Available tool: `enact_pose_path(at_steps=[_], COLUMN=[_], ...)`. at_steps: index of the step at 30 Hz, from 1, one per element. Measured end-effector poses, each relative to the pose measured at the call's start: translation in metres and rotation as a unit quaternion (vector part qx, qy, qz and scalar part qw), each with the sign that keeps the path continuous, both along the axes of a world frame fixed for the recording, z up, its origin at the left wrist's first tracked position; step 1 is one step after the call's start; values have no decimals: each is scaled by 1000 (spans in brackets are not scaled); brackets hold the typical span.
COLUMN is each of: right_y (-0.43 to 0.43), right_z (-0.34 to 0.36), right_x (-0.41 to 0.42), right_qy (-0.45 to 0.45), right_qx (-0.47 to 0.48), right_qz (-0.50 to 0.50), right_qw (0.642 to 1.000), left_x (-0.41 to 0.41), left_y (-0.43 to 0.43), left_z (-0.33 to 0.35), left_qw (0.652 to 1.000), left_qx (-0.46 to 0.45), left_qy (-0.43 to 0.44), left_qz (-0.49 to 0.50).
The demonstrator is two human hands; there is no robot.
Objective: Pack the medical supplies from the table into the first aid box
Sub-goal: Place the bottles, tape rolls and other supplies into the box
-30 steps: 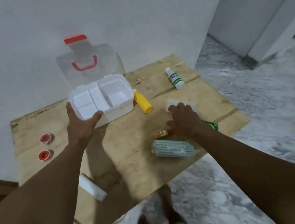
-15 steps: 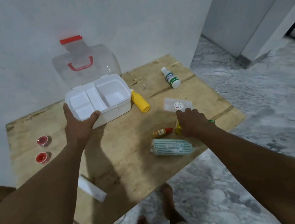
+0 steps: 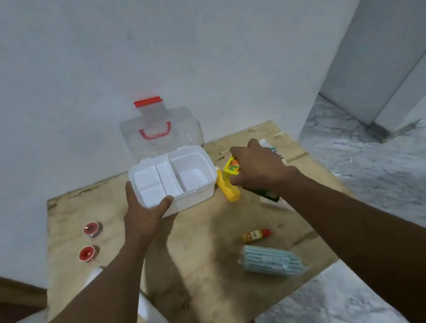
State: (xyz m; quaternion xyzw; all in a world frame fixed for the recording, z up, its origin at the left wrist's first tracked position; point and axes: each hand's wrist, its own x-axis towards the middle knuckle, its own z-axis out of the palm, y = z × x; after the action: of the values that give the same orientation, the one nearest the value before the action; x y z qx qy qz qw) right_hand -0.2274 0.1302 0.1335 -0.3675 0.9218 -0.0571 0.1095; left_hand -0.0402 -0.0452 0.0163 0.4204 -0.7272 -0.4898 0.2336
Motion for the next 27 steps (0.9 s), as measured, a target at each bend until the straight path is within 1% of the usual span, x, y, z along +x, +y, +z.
enact_pose_path(at_steps=[6, 11, 15, 17, 22, 24, 27], right_y=[-63, -95, -100, -101, -97, -97, -96], right_z=[11, 7, 2, -4, -18, -21, -24], right_x=[-17, -28, -35, -40, -52, -55, -55], right_qy=[-37, -16, 32, 26, 12, 28, 65], right_qx=[-26, -3, 35, 42, 22, 17, 36], right_qz=[53, 167, 236, 253, 297, 316, 343], right_qw=[998, 986, 971, 966, 954, 948, 936], left_x=[-1, -3, -2, -2, -5, -5, -5], left_y=[-3, 0, 0, 0, 2, 3, 5], left_z=[-2, 3, 2, 3, 7, 7, 8], left_qw=[1000, 999, 999, 998, 999, 999, 999], left_qx=[25, 26, 26, 31, 21, 25, 18], left_qy=[-15, -11, -20, -33, -30, -24, -16], left_qz=[11, 22, 27, 31, 30, 32, 32])
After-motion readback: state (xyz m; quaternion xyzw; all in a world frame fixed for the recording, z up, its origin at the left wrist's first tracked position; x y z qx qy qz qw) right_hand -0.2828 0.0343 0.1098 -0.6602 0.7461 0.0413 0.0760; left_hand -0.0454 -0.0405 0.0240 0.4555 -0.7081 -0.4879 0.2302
